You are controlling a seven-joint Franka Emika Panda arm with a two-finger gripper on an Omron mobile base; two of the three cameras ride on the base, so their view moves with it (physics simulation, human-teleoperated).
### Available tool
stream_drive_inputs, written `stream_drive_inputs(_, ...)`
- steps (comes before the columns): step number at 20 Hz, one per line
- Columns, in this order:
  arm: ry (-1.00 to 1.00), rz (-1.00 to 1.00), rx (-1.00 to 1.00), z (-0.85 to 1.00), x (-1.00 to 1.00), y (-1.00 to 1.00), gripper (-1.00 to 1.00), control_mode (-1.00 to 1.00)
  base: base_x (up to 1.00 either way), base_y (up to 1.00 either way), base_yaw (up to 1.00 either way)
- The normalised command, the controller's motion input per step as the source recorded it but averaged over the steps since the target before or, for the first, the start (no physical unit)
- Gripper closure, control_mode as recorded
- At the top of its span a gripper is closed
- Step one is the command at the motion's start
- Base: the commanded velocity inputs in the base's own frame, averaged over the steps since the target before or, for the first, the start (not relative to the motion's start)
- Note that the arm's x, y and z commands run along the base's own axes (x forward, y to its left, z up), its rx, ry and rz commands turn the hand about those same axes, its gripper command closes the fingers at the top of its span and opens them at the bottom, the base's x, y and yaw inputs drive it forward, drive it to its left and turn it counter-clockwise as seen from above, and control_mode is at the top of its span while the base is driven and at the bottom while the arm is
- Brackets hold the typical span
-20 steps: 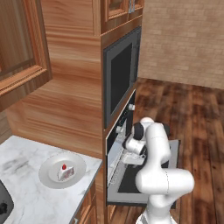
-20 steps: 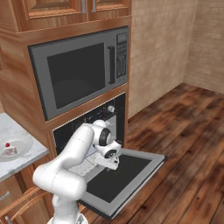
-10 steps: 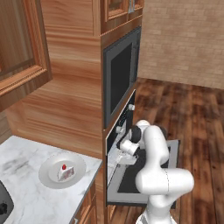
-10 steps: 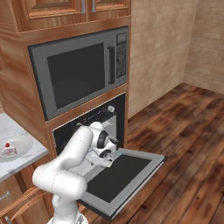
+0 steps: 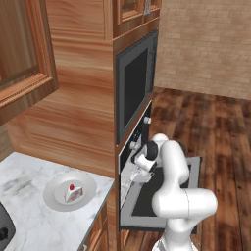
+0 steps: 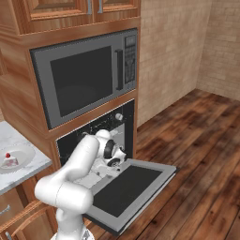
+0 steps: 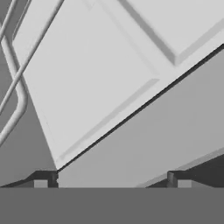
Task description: Take the baked cake out of the oven and place it on the plate for cooling. Then close the oven door.
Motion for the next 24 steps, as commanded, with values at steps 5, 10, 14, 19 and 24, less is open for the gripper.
stream_drive_inputs(5,-0.21,-0.01,0.04,0.81,-0.99,-0.70,-1.00,-1.00,0.00,0.00,0.00)
stream_drive_inputs(10,-0.21,-0.01,0.12,0.97,-0.88,-0.59,-1.00,-1.00,0.00,0.00,0.00)
stream_drive_inputs(14,-0.20,-0.06,0.16,0.93,-0.92,-0.44,-1.00,-1.00,0.00,0.00,0.00)
stream_drive_inputs(19,-0.11,-0.20,0.19,1.00,-0.71,-0.16,-1.00,-1.00,0.00,0.00,0.00)
stream_drive_inputs(24,-0.02,-0.27,0.17,1.00,-0.22,-0.02,-1.00,-1.00,0.00,0.00,0.00)
